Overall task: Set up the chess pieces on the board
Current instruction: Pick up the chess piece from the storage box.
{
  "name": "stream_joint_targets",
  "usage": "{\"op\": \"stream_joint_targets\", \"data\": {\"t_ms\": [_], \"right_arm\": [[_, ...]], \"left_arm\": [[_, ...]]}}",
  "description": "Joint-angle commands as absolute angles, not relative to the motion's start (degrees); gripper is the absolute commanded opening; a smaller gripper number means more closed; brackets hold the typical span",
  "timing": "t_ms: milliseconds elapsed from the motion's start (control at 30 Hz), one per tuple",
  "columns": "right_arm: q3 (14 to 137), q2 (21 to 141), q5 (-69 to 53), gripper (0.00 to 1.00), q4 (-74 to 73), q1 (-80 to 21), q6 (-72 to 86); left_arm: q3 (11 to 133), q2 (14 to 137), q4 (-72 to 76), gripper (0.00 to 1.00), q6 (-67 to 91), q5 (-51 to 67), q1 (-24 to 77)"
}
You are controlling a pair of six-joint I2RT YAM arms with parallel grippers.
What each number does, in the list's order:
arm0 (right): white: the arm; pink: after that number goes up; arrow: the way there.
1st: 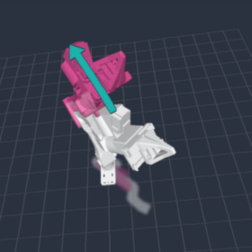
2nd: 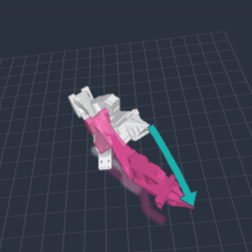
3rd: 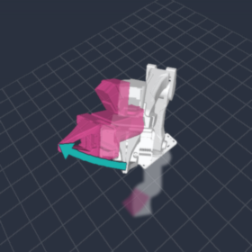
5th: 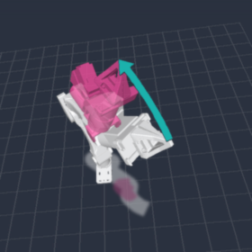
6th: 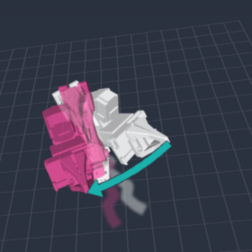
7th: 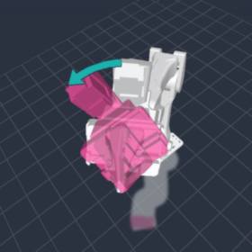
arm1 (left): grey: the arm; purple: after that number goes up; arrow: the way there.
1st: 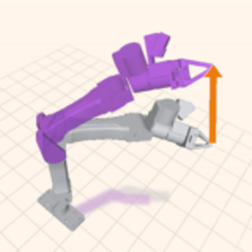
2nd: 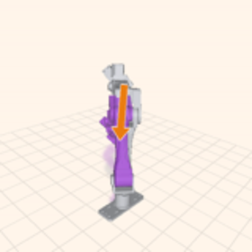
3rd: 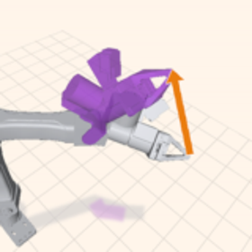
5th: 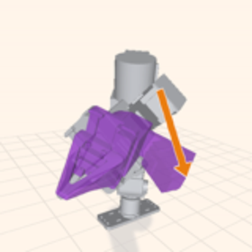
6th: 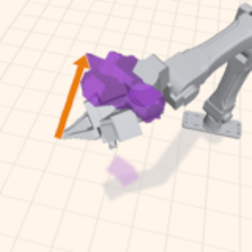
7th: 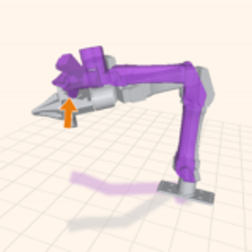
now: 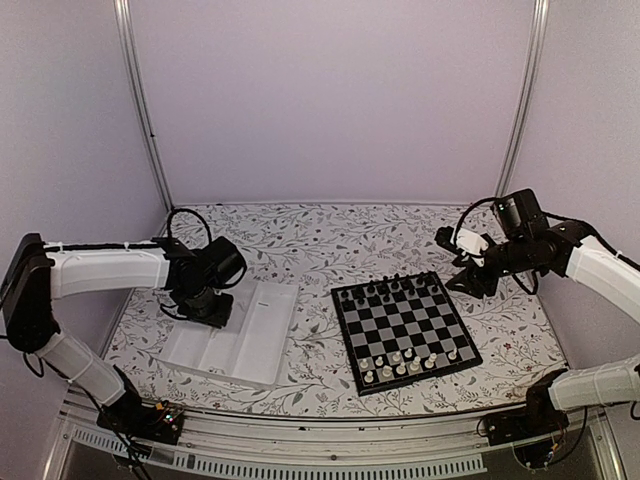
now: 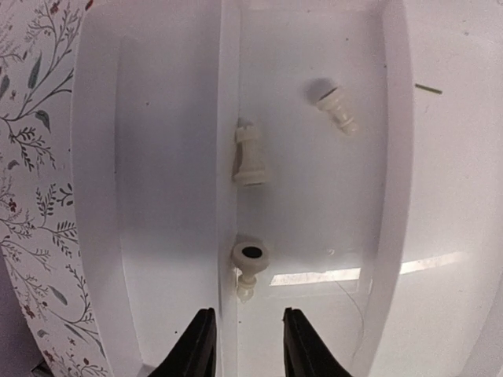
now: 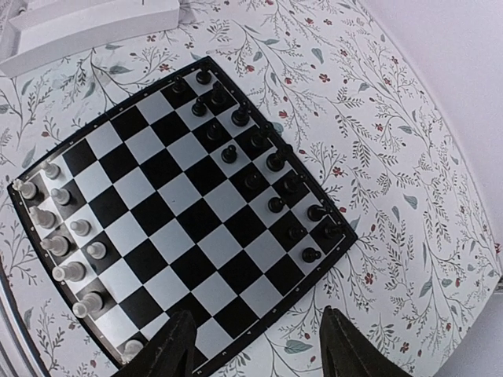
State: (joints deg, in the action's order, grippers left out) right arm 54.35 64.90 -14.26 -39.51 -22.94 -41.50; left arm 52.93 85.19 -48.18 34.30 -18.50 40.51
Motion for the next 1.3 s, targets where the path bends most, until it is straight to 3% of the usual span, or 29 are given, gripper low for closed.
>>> {"op": "stream_joint_targets", "data": {"t_ms": [0,567,933,1267], "right_arm": [[55.5,65.2,-21.4,0.55,-39.7,-22.8,-39.3],[52.7,65.1,-23.9,0.51,-39.7,-22.8,-38.6],[52.1,66.0,-25.7,0.50,-39.2,-22.8,-39.1],[51.7,66.7,-25.9,0.49,-39.2,-22.8,-39.0]], "left_arm": [[53.9,87.3,-40.9,0.32,29.3,-18.2,38.2],[62.1,101.1,-42.5,0.33,31.7,-20.2,36.2],[63.4,105.4,-46.3,0.39,36.5,-23.7,36.3],[65.2,108.7,-44.8,0.37,33.6,-23.0,36.3]]}}
